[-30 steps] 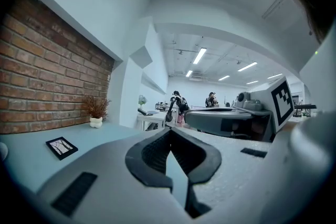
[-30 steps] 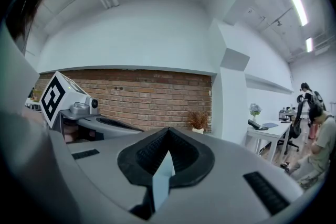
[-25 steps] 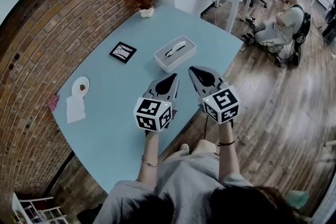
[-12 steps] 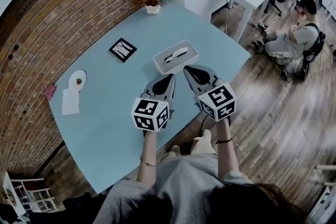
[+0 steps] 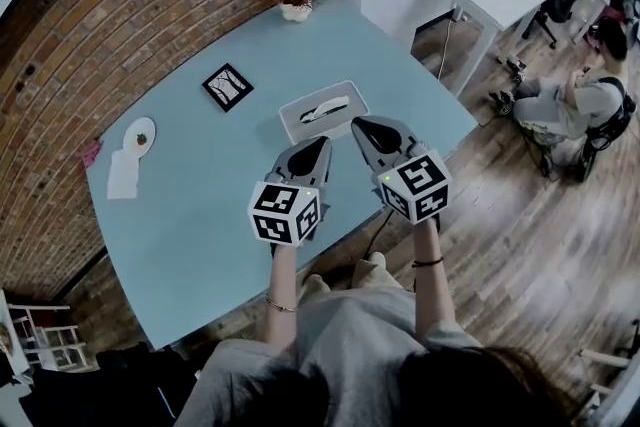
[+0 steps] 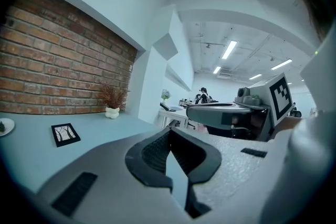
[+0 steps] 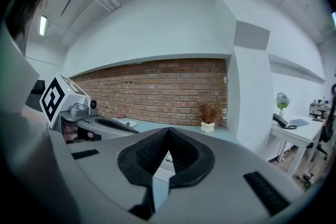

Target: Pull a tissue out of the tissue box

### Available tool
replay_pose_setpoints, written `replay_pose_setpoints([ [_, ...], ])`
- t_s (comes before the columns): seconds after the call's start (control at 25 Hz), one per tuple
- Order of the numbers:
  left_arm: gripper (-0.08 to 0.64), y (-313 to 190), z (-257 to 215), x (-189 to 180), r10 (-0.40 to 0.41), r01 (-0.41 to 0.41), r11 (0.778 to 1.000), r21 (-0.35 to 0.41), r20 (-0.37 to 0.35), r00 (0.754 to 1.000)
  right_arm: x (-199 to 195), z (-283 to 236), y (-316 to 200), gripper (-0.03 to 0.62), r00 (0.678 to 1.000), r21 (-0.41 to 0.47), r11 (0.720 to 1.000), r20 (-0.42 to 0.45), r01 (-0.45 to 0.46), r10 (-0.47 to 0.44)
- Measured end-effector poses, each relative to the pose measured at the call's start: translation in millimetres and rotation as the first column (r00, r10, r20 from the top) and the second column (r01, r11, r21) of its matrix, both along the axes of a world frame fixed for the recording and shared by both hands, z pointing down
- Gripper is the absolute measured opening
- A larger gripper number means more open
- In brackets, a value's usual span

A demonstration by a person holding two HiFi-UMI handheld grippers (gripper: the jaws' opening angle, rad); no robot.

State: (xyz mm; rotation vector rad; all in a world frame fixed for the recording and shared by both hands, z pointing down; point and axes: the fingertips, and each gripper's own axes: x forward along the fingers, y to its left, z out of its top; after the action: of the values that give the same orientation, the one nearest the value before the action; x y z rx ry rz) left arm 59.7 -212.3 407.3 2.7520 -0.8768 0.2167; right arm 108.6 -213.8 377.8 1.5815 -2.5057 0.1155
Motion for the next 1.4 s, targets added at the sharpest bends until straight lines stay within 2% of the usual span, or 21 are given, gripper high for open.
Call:
replay_pose_setpoints([
  [0.36, 0.003, 0, 23, 7, -0.140, 0.140, 0.989, -0.054, -0.006, 0.990, 14, 29, -4, -0.001, 0.995, -0.061, 0.994, -0.009, 0.095, -0.095],
  [0.48, 0.003, 0, 31, 8, -0.155, 0.155, 0.985, -0.074, 0.008, 0.988, 19, 37, -11, 0.000, 0.995, -0.082, 0.992, 0.016, 0.097, -0.096],
  [0.72, 0.003, -21, 47, -3, -0.185, 0.188, 0.976, -0.112, 0.039, 0.982, 16, 57, -39, 0.000, 0.994, -0.137, 0.984, 0.006, 0.110, -0.110],
  [0.92, 0.003, -38, 65, -12, -0.200, 0.207, 0.967, -0.151, 0.059, 0.978, 11, 77, -62, 0.000, 0.992, -0.179, 0.977, -0.037, 0.114, -0.123],
  [1.28, 0.003, -66, 91, -23, -0.239, 0.245, 0.944, -0.222, 0.051, 0.970, 2, 103, -96, 0.003, 0.973, -0.240, 0.957, -0.122, 0.163, -0.196],
  [1.4, 0.003, -72, 99, -25, -0.249, 0.253, 0.937, -0.239, 0.049, 0.967, -3, 111, -104, 0.041, 0.963, -0.257, 0.948, -0.142, 0.189, -0.230],
])
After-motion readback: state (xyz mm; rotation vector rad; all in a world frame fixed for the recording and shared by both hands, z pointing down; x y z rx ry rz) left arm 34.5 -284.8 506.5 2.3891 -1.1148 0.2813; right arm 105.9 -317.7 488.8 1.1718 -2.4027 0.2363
